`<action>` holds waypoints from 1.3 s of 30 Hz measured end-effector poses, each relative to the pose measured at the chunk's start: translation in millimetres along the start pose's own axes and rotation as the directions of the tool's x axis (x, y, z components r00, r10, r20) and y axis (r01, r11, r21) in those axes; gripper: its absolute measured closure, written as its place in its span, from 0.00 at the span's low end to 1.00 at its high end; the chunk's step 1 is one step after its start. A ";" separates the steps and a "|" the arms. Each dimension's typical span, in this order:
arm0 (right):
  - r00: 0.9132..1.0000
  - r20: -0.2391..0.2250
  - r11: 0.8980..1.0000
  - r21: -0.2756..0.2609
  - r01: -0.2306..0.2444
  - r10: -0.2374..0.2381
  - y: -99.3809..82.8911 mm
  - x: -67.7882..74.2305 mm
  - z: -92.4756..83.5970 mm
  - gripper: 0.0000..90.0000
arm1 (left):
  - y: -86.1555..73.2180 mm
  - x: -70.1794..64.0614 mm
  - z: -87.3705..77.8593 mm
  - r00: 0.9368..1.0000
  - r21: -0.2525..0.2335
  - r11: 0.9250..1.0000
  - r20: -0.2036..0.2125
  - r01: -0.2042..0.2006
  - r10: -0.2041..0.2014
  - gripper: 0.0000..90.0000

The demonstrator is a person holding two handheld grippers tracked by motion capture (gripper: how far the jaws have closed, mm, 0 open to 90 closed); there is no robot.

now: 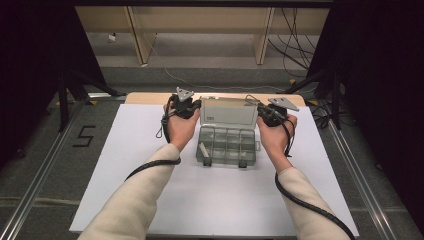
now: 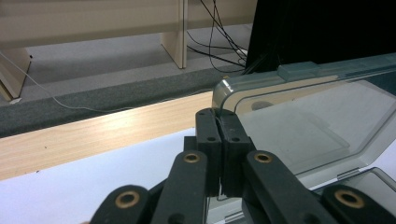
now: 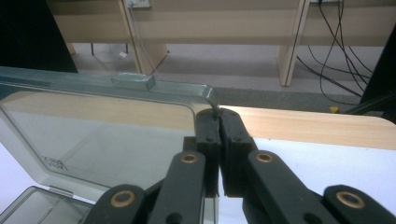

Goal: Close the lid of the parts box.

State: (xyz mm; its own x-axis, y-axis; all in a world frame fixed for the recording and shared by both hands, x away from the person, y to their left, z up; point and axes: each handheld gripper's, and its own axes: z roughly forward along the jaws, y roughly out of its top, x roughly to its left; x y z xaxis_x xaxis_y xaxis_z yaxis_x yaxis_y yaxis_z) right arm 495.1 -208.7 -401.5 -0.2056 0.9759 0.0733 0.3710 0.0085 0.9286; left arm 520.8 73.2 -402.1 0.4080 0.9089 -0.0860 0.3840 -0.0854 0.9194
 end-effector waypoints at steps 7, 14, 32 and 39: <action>1.000 -0.002 1.000 -0.015 0.021 -0.021 -2.7 0.0 -3.5 0.98 | -2.0 -2.2 -3.0 1.000 -0.008 1.000 -0.008 -0.011 0.010 0.98; 1.000 -0.005 1.000 -0.022 0.018 -0.018 -5.9 1.2 -8.4 0.98 | -5.7 -4.4 -7.5 1.000 -0.021 1.000 -0.011 -0.021 0.021 0.98; 0.999 -0.015 0.999 -0.025 0.032 -0.032 -12.0 3.8 -19.3 0.97 | -12.4 -5.8 -16.5 0.999 -0.032 0.998 0.002 -0.048 0.048 0.98; 0.998 -0.022 0.998 -0.027 0.056 -0.056 -14.4 3.5 -22.8 0.97 | -15.7 -5.8 -20.6 0.998 -0.035 0.997 0.010 -0.066 0.067 0.97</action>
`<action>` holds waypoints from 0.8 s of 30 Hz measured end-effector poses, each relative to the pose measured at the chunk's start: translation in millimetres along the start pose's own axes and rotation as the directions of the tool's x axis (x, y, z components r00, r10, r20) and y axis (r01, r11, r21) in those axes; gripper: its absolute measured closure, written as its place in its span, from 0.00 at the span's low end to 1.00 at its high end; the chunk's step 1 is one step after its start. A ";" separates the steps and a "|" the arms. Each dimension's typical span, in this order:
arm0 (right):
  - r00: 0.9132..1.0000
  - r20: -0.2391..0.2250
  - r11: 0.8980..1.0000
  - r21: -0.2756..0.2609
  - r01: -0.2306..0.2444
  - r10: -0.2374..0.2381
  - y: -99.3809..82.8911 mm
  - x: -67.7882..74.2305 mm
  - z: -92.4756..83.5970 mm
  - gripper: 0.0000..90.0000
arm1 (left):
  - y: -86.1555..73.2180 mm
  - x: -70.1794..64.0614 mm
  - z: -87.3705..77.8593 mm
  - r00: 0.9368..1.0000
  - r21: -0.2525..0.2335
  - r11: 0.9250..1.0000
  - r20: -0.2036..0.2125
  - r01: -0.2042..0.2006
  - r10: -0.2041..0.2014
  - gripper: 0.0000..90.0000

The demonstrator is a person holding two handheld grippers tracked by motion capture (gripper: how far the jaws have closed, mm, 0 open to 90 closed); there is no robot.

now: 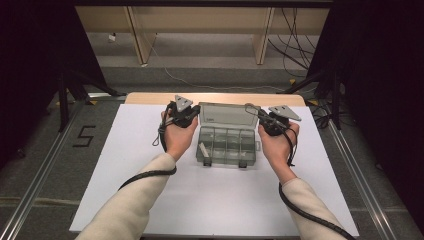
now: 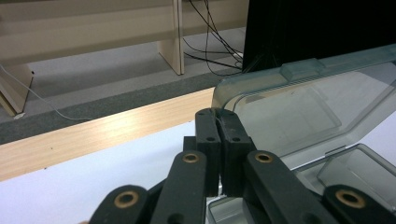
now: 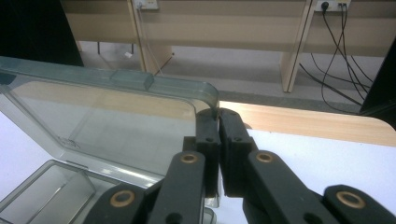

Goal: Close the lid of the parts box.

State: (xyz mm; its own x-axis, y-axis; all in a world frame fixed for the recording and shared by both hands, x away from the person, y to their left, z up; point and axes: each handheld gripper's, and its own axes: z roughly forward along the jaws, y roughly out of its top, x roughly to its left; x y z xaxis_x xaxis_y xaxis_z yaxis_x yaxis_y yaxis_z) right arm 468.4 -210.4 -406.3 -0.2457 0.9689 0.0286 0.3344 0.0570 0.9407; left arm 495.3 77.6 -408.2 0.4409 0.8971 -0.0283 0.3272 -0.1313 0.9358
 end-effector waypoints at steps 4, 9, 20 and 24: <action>1.000 0.002 1.000 -0.009 0.003 -0.003 -2.1 0.9 -1.6 0.98 | -2.0 -1.0 -1.3 1.000 -0.009 1.000 -0.003 -0.005 0.005 0.97; 1.000 -0.006 1.000 -0.008 0.004 -0.004 -4.1 1.6 -4.6 0.97 | -3.5 -2.4 -3.5 1.000 -0.011 1.000 -0.004 -0.007 0.007 0.97; 1.000 -0.003 1.000 0.009 0.018 -0.018 -7.2 2.5 -10.7 0.98 | -7.9 -3.8 -8.3 1.000 -0.017 1.000 0.001 -0.024 0.024 0.97; 1.000 0.006 0.999 -0.026 0.023 -0.023 -9.4 2.9 -9.0 0.98 | -8.9 -4.5 -10.0 1.000 -0.015 0.999 0.002 -0.031 0.031 0.97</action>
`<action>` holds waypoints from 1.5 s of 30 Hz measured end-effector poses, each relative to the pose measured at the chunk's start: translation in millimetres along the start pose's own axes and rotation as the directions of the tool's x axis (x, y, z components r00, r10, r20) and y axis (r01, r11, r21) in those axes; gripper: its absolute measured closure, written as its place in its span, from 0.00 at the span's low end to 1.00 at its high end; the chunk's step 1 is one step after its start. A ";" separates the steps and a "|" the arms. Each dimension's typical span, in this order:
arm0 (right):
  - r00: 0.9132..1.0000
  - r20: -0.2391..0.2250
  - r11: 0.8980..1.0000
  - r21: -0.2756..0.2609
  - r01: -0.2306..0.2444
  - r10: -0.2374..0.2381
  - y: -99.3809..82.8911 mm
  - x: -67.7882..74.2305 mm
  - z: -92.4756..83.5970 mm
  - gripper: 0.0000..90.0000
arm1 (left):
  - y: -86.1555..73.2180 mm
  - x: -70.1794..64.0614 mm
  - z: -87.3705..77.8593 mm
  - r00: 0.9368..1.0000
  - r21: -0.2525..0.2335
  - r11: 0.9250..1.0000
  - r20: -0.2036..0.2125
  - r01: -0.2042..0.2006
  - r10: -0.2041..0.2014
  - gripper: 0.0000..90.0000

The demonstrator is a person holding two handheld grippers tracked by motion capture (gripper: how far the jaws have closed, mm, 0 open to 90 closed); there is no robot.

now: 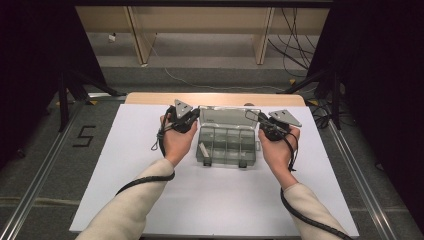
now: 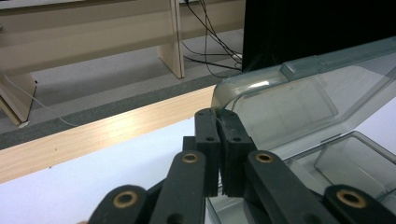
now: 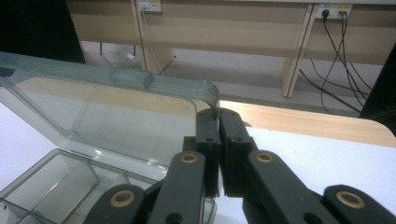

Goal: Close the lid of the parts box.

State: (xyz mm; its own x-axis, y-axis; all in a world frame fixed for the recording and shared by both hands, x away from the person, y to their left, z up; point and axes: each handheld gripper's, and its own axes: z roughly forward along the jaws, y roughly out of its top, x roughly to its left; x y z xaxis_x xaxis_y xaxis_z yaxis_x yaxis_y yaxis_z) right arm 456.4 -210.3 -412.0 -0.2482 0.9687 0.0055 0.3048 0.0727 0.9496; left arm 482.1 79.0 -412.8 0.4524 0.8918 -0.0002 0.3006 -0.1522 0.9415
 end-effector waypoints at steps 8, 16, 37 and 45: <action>1.000 -0.005 1.000 0.008 0.006 -0.006 -1.8 1.1 -3.8 0.98 | -2.5 -0.6 -3.1 1.000 0.001 1.000 0.004 -0.023 0.023 0.97; 1.000 -0.015 1.000 0.001 0.012 -0.012 -4.9 2.1 -7.3 0.97 | -5.1 -1.7 -6.6 0.999 0.001 0.999 0.005 -0.048 0.048 0.97; 0.999 -0.021 0.999 0.021 0.031 -0.031 -12.2 5.8 -18.3 0.97 | -14.4 -4.9 -14.8 0.997 -0.006 0.997 0.010 -0.071 0.071 0.96; 0.999 -0.024 0.999 0.014 0.047 -0.046 -15.3 5.7 -20.9 0.97 | -17.7 -5.5 -17.8 0.997 -0.003 0.997 0.017 -0.081 0.081 0.96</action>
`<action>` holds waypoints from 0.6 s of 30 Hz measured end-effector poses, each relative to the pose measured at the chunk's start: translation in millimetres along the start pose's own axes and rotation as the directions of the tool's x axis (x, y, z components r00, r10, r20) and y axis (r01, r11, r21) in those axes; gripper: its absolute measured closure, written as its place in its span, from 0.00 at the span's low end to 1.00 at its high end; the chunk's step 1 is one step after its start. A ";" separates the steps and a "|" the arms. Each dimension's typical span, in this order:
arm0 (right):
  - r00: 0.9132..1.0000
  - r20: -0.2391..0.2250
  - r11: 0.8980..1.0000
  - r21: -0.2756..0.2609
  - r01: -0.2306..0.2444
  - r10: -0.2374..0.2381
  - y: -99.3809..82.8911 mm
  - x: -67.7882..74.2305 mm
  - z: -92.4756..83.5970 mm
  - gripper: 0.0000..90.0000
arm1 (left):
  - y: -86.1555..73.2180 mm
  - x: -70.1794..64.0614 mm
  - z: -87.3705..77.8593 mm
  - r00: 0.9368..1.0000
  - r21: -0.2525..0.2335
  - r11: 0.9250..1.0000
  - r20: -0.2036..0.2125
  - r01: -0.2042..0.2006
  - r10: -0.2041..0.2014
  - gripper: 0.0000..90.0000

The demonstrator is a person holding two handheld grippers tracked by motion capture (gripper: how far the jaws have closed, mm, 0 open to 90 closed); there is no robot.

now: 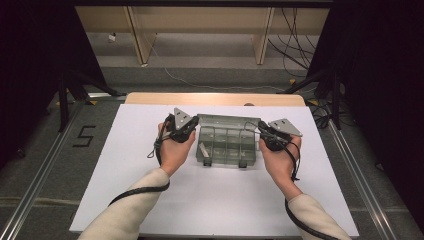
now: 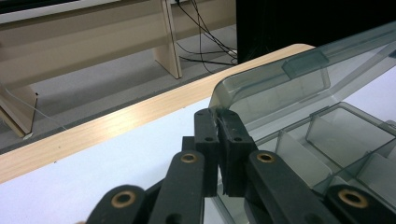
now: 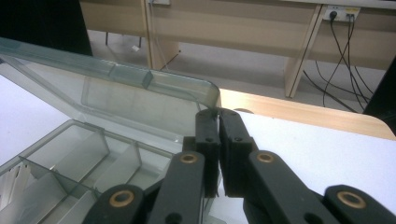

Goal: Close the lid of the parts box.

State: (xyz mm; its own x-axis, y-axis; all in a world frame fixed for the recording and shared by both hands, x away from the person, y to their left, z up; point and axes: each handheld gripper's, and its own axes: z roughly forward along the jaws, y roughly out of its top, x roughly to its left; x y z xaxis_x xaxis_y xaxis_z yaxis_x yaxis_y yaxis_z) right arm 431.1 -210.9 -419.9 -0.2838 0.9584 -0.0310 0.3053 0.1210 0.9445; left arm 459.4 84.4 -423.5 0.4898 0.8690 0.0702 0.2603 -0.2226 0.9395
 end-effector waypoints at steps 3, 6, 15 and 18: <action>1.000 0.000 1.000 0.001 -0.004 0.004 -0.6 0.7 -0.4 0.97 | -1.2 -0.7 -1.2 1.000 0.001 1.000 0.004 -0.005 0.005 0.96; 1.000 -0.003 1.000 0.018 0.001 -0.001 -1.4 0.5 -2.9 0.97 | -2.1 -1.1 -2.3 1.000 0.004 1.000 0.005 -0.014 0.014 0.96; 1.000 -0.016 1.000 0.023 0.008 -0.007 -5.1 2.5 -6.5 0.97 | -5.8 -2.3 -5.1 1.000 0.005 1.000 0.011 -0.026 0.026 0.96; 1.000 -0.020 1.000 0.013 0.015 -0.015 -6.8 2.2 -7.0 0.97 | -6.8 -2.8 -6.1 0.999 0.007 1.000 0.013 -0.030 0.029 0.96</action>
State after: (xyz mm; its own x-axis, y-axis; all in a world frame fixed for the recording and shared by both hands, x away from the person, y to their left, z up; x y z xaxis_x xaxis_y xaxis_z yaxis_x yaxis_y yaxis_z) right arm 422.0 -211.4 -424.2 -0.3065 0.9511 -0.0388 0.3128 0.1392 0.9396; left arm 451.2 86.2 -428.0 0.5078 0.8564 0.0935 0.2519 -0.2514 0.9345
